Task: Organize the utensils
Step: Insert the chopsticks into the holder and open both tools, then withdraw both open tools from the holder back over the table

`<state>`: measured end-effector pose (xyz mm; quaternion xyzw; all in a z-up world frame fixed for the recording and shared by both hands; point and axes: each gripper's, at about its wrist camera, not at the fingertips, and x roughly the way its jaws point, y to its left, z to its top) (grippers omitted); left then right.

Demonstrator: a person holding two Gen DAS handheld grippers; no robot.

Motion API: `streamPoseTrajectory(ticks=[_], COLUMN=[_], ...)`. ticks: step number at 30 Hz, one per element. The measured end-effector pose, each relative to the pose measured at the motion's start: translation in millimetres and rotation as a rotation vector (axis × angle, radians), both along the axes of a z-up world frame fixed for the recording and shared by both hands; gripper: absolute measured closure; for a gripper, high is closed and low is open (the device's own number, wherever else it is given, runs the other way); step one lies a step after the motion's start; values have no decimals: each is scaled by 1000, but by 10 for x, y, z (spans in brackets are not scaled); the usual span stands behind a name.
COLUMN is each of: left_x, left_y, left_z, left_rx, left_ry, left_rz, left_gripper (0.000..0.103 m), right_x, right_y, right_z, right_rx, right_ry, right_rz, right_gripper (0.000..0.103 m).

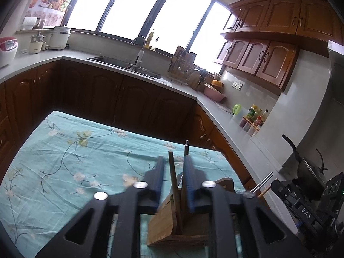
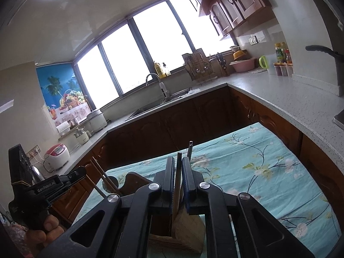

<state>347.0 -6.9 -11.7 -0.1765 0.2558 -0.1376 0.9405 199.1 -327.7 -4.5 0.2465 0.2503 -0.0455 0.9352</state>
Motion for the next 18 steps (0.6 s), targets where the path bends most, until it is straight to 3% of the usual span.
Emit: streamPoseTrajectory(ticks=[3, 6, 8, 11, 13, 18], left_x=[-17, -24, -41, -83, -125, -250], left_y=[14, -11, -6, -1, 9, 33], left_z=[10, 4, -2, -9, -7, -4], left_rx=[-5, -7, -9, -5, -2, 6], left_ry=[-4, 3, 7, 13, 14, 34], left_rz=[4, 6, 8, 10, 19, 39], left_gripper=[72, 67, 61, 49, 27, 15], right_x=[5, -11, -28, -40, -57, -133], right_y=[-3, 1, 8, 7, 3, 32], right_z=[-8, -11, -6, -4, -9, -28], right_rx=[7, 10, 12, 17, 18, 9], right_ry=[6, 2, -6, -10, -13, -21], right_rz=[0, -1, 1, -1, -6, -10], right_gripper=[86, 61, 60, 50, 26, 16])
